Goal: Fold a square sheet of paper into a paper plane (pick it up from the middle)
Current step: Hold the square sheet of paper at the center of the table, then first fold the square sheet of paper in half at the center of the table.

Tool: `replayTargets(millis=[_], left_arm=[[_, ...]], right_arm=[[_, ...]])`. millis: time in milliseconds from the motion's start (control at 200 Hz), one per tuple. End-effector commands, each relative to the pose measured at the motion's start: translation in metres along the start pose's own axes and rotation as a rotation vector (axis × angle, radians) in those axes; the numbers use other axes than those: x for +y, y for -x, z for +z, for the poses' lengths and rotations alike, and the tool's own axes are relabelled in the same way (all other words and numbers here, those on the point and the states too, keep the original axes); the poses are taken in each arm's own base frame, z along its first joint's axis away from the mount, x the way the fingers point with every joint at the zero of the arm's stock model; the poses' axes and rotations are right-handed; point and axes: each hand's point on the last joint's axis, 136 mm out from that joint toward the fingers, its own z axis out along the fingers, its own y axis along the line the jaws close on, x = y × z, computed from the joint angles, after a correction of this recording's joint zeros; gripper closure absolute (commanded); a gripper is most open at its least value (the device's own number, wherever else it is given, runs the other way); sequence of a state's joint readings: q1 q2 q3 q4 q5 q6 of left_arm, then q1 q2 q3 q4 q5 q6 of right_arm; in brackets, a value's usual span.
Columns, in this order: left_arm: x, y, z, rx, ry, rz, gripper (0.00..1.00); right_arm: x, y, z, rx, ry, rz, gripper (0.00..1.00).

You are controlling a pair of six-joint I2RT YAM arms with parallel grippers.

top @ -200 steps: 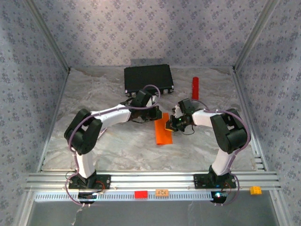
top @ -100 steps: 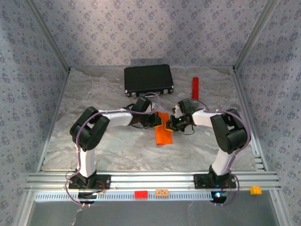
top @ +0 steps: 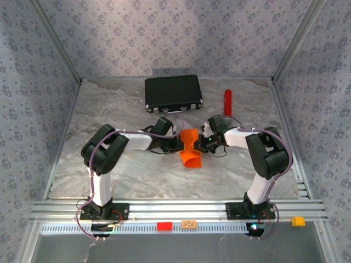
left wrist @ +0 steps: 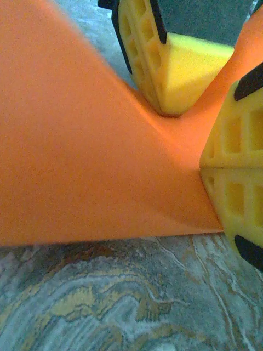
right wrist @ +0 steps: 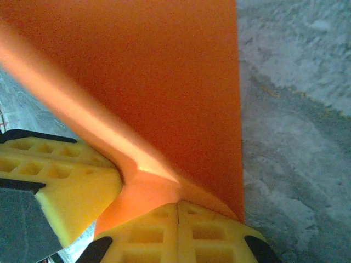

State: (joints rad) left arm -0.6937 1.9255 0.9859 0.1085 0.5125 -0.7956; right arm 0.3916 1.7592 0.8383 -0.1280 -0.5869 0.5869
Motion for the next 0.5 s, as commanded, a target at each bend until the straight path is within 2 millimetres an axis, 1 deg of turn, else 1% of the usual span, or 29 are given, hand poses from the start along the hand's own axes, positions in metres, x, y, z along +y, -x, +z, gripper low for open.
replayTargets(millis=[0,75,110,255,325,385,495], left_arm=[[0.036,-0.014,0.010,0.029,0.084,-0.007,1.00],[0.032,-0.011,0.008,0.023,0.072,-0.004,1.00],[0.026,-0.008,0.005,0.018,0.061,0.000,1.00],[-0.010,0.013,-0.009,-0.014,-0.020,0.022,1.00],[-0.022,0.022,-0.012,-0.021,-0.056,0.030,1.00],[-0.028,0.026,-0.012,-0.019,-0.079,0.035,1.00],[-0.027,0.030,-0.005,-0.010,-0.101,0.019,1.00]], right_arm=[[-0.043,-0.024,0.003,0.047,-0.165,0.088,1.00],[-0.043,-0.025,0.003,0.048,-0.168,0.088,1.00],[-0.043,-0.024,0.003,0.046,-0.167,0.088,1.00],[-0.042,-0.024,0.002,0.044,-0.165,0.085,1.00],[-0.042,-0.024,0.003,0.044,-0.165,0.085,1.00],[-0.042,-0.025,0.003,0.046,-0.165,0.087,1.00],[-0.042,-0.025,0.004,0.047,-0.163,0.087,1.00]])
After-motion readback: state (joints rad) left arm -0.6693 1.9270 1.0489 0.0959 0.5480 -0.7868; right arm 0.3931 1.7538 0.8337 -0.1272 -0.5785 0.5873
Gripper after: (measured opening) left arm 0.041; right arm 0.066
